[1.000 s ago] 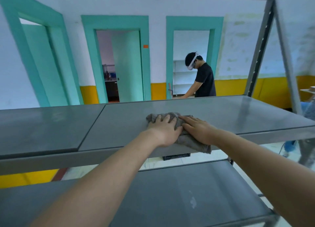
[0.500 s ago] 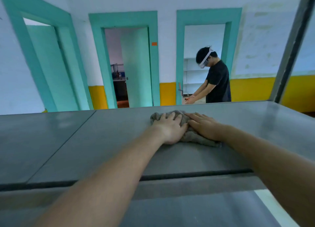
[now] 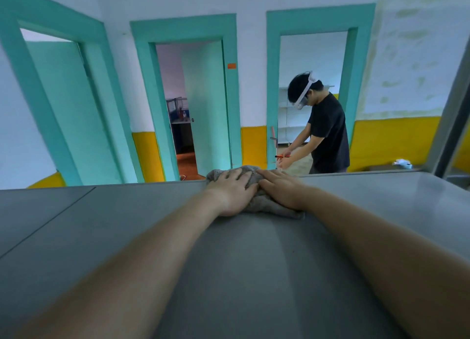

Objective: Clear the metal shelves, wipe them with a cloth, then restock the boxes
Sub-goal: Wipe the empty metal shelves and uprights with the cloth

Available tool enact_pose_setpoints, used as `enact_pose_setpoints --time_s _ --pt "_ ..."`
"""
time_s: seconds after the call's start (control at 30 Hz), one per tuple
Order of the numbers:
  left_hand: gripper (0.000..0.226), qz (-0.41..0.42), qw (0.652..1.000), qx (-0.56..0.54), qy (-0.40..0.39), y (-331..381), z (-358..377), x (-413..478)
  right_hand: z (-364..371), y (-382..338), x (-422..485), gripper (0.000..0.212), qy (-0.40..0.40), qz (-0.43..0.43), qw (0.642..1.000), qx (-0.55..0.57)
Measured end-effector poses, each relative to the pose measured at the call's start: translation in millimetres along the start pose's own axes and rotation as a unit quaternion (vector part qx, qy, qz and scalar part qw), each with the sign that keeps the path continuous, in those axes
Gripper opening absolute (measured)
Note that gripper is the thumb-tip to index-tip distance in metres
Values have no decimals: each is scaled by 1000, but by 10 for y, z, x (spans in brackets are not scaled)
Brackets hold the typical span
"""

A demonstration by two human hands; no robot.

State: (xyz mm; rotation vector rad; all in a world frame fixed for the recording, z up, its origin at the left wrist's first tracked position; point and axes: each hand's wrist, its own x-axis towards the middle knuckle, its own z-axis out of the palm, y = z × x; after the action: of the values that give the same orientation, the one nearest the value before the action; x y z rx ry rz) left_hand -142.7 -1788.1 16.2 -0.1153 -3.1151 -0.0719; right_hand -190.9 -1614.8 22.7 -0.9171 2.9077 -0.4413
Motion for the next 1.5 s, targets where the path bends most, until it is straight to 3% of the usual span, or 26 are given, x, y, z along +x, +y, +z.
enact_pose_setpoints --time_s 0.1,0.27,0.4,0.43,0.6,0.7,0.8,0.93,1.1,1.37,1.5 --pt "96 -8 1000 -6 -4 0 -1 -5 10 38 28 59 -6 -1 1000 -12" --pt "114 -1 999 34 -21 25 -38 -92 12 -27 -120 61 -5 5 1000 -19" --pt "71 6 1000 -14 26 197 -51 -318 10 -35 -402 64 -11 5 999 -40" --pt "69 8 999 -24 34 250 -31 -381 10 -32 -495 63 -16 9 999 -41" --pt "112 41 999 19 -28 527 -62 -810 -19 -131 -1200 61 -6 27 998 -62" --pt "85 50 998 26 -41 744 -97 -1223 -27 -274 -1722 57 -7 34 995 -90" --pt "69 62 997 12 -33 907 -124 -1643 -6 -400 -2144 69 -11 42 993 -106" --pt "68 71 997 -2 -34 1048 -188 -2199 46 -627 -2634 56 10 63 993 -97" --pt "70 96 995 0 -33 1221 -190 -2581 96 -736 -3042 58 35 107 992 -52" --pt "67 106 994 -6 -38 1425 -178 -2497 64 -585 -3162 56 40 101 993 -53" --pt "87 136 989 24 -48 1466 -150 -2259 20 -317 -2931 56 42 108 992 -40"
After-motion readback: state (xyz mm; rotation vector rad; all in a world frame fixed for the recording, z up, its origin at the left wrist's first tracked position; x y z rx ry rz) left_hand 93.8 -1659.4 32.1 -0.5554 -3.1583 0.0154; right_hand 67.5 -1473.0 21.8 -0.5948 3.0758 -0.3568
